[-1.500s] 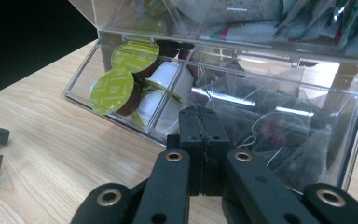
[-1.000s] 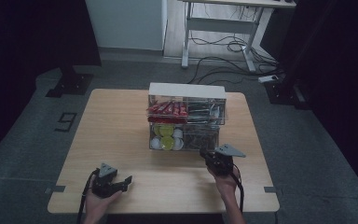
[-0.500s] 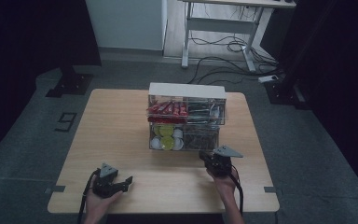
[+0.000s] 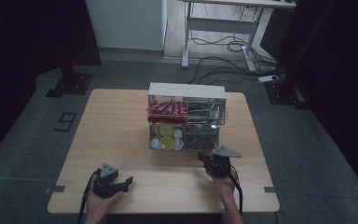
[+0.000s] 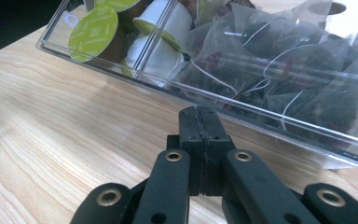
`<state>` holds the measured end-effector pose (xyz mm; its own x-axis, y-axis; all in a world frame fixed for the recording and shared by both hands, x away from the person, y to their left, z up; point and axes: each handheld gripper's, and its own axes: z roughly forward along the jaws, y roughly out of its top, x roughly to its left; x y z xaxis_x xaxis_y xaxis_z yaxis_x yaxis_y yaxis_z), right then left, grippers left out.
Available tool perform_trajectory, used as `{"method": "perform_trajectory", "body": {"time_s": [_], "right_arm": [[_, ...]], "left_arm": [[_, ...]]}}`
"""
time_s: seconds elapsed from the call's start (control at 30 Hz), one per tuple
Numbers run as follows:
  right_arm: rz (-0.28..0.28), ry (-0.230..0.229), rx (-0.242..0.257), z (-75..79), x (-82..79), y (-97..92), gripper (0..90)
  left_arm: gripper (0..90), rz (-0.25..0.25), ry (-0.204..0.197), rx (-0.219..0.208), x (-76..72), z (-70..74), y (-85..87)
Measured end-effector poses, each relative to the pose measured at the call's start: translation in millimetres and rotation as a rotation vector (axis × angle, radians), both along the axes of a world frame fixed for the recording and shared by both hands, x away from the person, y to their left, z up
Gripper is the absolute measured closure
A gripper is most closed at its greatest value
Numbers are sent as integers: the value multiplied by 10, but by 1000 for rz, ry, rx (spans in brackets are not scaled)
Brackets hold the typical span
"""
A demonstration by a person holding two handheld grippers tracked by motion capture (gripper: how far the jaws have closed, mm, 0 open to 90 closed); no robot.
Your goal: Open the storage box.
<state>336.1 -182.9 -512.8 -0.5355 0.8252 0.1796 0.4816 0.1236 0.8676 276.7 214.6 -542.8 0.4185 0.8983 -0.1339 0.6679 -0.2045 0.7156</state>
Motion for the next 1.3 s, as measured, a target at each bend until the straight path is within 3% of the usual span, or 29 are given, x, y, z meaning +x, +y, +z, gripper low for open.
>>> {"method": "perform_trajectory", "body": {"time_s": [0.1,0.23,0.53,1.3], "right_arm": [[-8,10,-18,-25,8,3,891],[-21,17,-5,-44,19,-23,891],[-28,-4,-13,8,-14,-26,891],[-55,-63,34,163,-54,-73,891]], "left_arm": [[292,-4,3,1,0,1,-2],[292,-1,3,-1,2,5,7],[292,-2,3,-2,2,7,8],[293,6,5,-3,4,5,29]]}}
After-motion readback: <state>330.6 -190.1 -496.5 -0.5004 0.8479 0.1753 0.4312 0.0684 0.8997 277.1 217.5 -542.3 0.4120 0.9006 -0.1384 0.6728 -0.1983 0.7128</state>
